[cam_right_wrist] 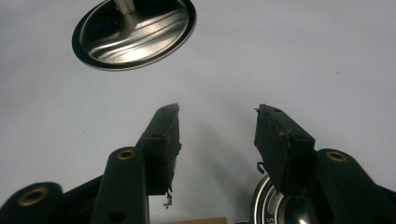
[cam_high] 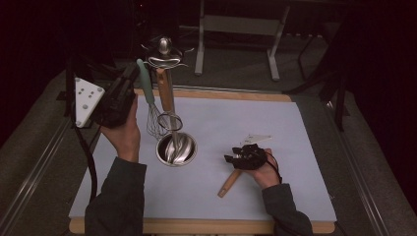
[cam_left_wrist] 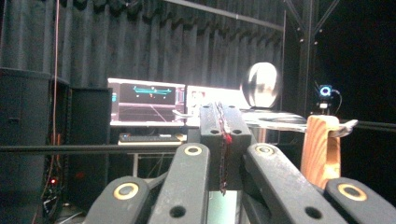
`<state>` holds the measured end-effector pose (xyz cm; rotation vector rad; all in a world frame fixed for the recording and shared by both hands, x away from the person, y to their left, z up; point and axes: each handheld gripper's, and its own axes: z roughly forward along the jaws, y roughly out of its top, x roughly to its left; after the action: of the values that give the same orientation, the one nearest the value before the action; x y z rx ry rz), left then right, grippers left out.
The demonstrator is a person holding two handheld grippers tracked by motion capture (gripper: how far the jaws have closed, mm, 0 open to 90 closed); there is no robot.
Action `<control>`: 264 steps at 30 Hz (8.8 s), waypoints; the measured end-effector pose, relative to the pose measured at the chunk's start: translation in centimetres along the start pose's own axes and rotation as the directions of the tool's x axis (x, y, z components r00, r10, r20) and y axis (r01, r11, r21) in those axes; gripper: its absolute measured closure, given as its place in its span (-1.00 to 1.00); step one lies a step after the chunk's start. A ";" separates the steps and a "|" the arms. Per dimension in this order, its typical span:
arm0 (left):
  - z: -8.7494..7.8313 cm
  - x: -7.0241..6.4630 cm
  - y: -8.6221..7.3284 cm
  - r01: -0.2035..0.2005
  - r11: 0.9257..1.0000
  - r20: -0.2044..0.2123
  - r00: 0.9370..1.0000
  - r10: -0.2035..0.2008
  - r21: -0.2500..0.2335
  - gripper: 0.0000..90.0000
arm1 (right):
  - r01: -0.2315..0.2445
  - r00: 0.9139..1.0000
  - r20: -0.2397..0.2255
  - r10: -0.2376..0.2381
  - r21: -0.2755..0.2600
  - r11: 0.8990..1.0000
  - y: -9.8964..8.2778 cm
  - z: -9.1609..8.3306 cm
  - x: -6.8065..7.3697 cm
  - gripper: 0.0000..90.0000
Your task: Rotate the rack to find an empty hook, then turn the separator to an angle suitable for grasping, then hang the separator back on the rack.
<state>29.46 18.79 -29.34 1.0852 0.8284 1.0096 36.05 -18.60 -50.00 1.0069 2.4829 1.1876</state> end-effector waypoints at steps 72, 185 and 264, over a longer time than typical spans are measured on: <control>2.2 3.4 -0.3 -0.049 0.989 -0.055 0.997 0.057 0.142 0.99 | -0.020 1.000 0.001 0.020 0.008 1.000 -0.4 -0.1 -0.5 0.10; -9.1 6.9 -22.4 0.137 0.847 -0.226 0.974 -0.021 0.513 0.30 | 0.227 0.972 -0.001 -0.235 0.260 0.938 4.3 4.7 -1.2 0.88; -8.8 6.6 -22.5 0.108 0.837 -0.210 0.978 0.008 0.536 0.30 | 0.102 0.995 -0.056 -0.087 0.405 0.909 5.7 4.6 -1.5 0.58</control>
<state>28.98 24.52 -53.73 1.4467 1.3643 0.8659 42.02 -14.29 -48.83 0.9447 2.8423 0.6737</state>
